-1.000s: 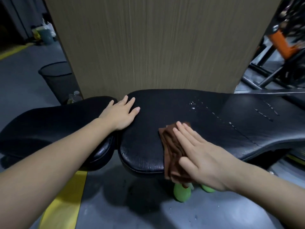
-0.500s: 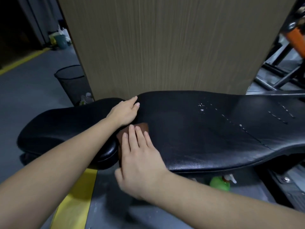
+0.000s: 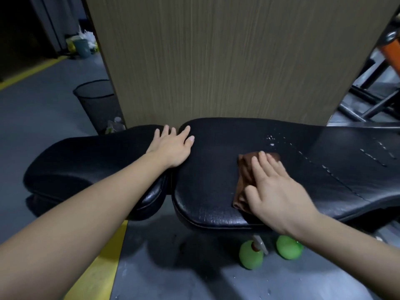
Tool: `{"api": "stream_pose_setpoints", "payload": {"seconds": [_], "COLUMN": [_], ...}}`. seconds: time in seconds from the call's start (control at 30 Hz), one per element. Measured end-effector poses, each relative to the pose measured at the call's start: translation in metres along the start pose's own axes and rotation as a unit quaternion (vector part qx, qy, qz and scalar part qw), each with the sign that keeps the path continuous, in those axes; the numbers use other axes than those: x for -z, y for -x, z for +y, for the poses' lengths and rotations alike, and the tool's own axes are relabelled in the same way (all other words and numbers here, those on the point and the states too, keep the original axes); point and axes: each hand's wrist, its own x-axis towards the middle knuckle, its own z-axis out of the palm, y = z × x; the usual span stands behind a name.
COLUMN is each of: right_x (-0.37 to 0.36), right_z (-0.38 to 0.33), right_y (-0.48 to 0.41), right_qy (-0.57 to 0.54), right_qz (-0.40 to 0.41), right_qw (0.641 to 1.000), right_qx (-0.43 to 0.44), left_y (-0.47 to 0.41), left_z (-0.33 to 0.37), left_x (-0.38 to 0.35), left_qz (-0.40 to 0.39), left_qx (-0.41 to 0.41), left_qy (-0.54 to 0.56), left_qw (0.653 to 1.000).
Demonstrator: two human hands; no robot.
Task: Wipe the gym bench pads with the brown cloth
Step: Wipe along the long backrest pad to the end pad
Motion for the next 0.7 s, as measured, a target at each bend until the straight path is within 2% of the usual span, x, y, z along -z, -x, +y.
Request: {"api": "stream_pose_setpoints", "payload": {"seconds": [0.1, 0.23, 0.3, 0.47, 0.7], "right_x": [-0.006, -0.018, -0.02, -0.011, 0.027], "right_z": [-0.038, -0.093, -0.102, -0.048, 0.057], "right_y": [-0.019, -0.022, -0.016, 0.005, 0.033], "right_qy": [-0.025, -0.038, -0.041, -0.034, 0.056], "right_qz": [0.0, -0.015, -0.02, 0.005, -0.08], "right_qw": [0.999, 0.989, 0.984, 0.985, 0.994], "right_qx": [0.02, 0.144, 0.17, 0.168, 0.05], "left_y": [-0.001, 0.0, -0.001, -0.001, -0.006], "left_z": [0.001, -0.002, -0.004, 0.0, 0.008], "left_x": [0.0, 0.004, 0.005, 0.006, 0.007], "left_qz": [0.002, -0.01, -0.028, -0.011, 0.003], "left_qx": [0.003, -0.013, -0.015, 0.001, -0.007], "left_qy": [0.01, -0.039, -0.051, 0.003, -0.008], "left_qw": [1.0, 0.999, 0.998, 1.0, 1.0]}}
